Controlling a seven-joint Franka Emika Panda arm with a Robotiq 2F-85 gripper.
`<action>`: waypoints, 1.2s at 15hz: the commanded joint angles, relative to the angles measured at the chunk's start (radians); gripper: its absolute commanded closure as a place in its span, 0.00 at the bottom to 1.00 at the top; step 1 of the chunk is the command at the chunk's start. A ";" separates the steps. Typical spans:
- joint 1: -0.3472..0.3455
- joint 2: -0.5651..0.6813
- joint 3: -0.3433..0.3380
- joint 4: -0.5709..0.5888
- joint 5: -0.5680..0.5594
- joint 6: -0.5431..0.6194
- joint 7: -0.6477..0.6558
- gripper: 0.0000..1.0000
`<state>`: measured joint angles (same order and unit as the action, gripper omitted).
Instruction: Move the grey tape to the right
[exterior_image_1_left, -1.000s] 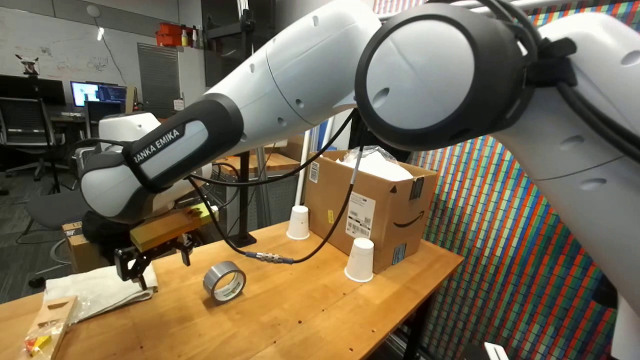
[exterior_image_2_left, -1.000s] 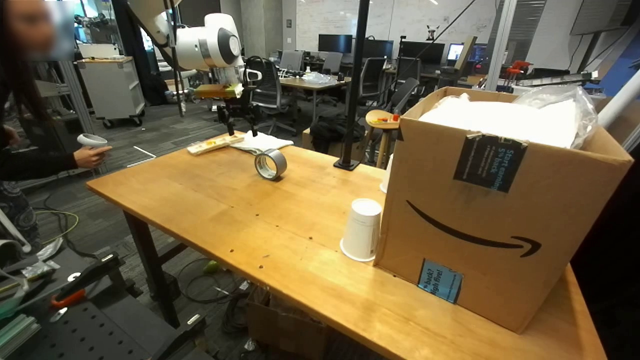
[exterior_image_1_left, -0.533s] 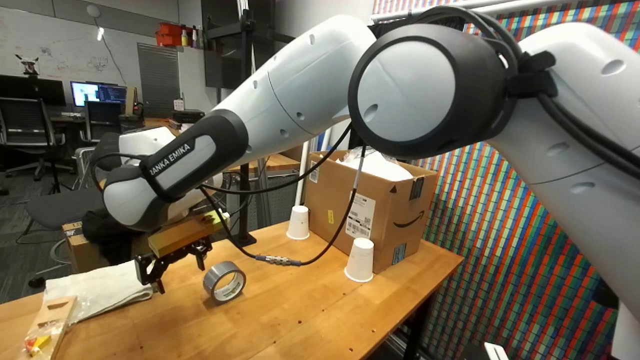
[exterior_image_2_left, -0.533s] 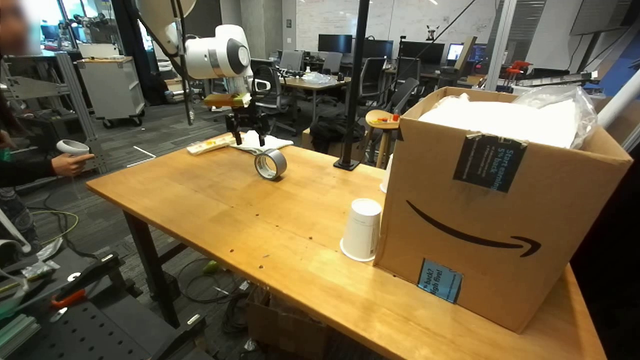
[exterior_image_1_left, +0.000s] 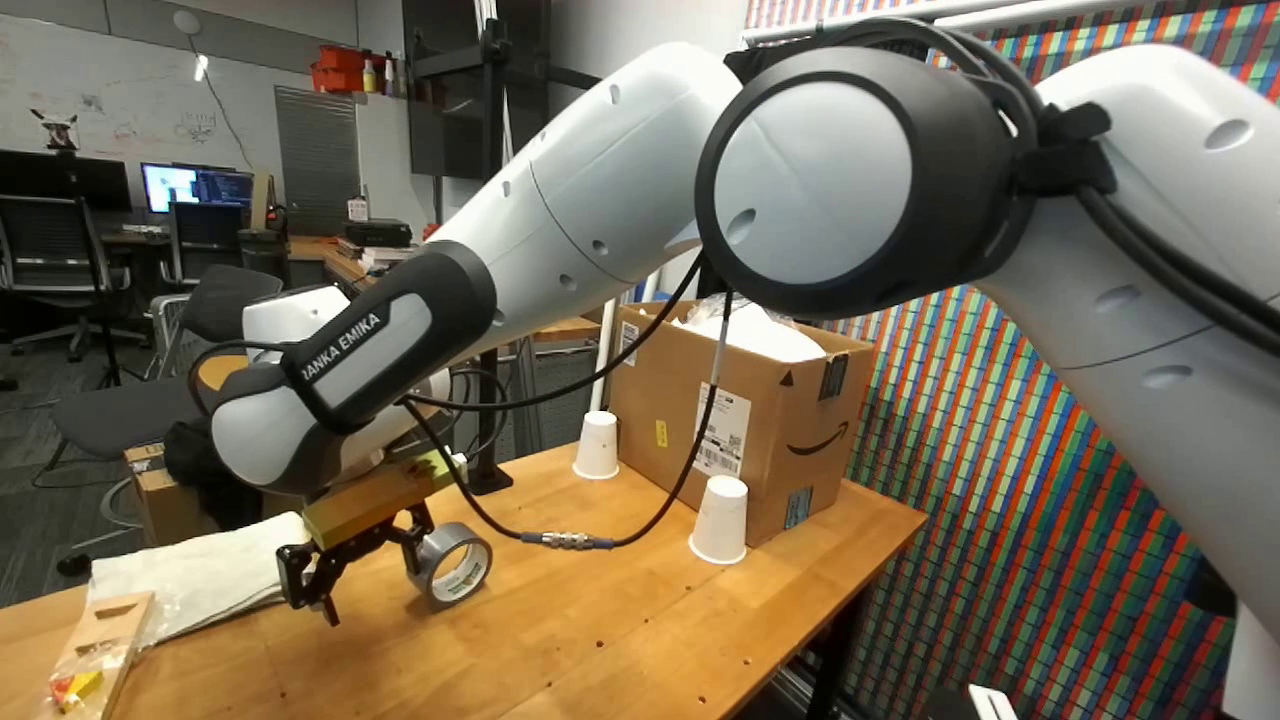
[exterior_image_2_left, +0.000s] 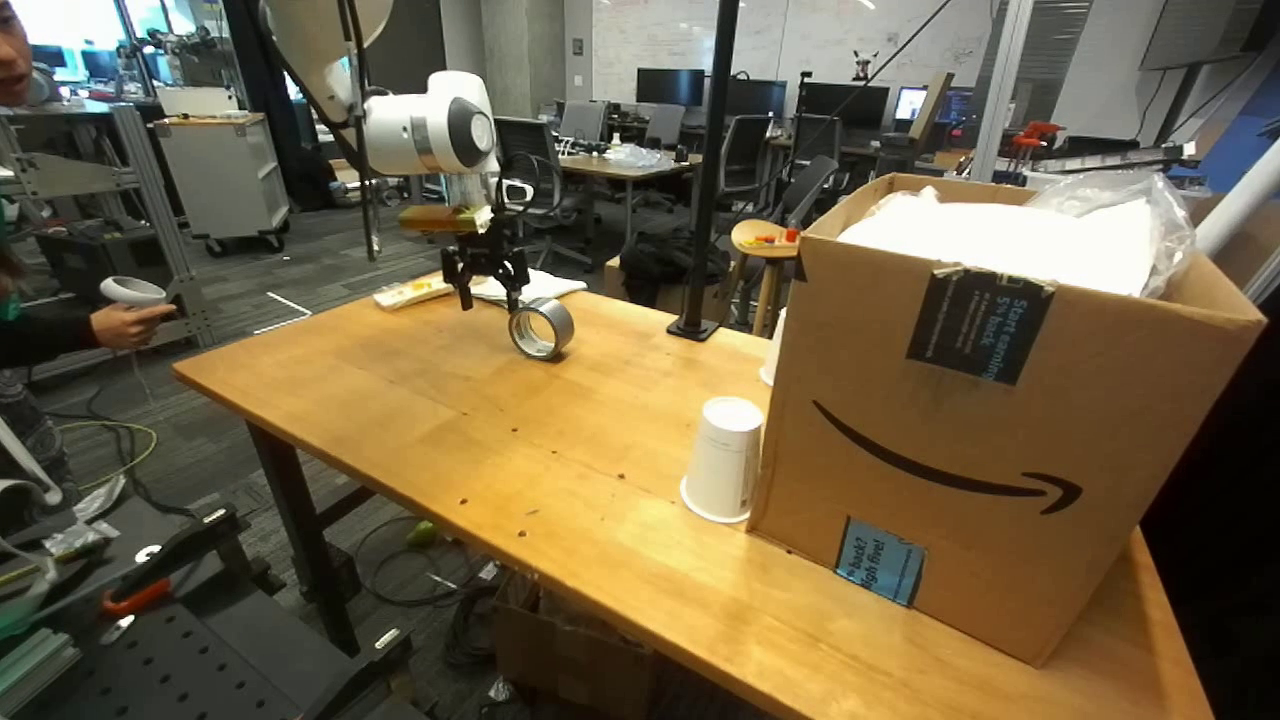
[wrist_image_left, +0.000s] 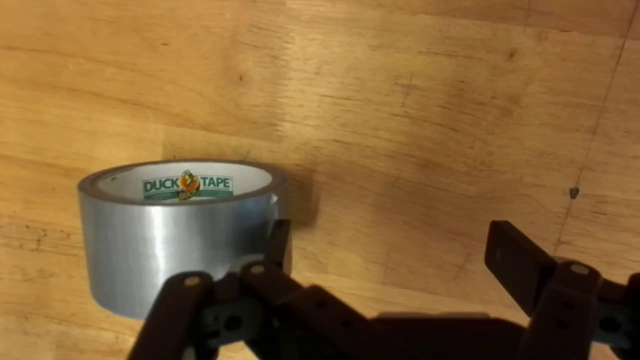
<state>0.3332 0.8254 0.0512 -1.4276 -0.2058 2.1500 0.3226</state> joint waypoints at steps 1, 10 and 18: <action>0.013 -0.023 -0.005 -0.037 0.021 0.021 0.020 0.00; 0.015 -0.010 -0.003 -0.032 0.025 0.034 0.023 0.00; 0.009 -0.008 -0.006 -0.029 0.058 0.093 0.022 0.00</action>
<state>0.3403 0.8253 0.0523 -1.4567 -0.1632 2.2123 0.3394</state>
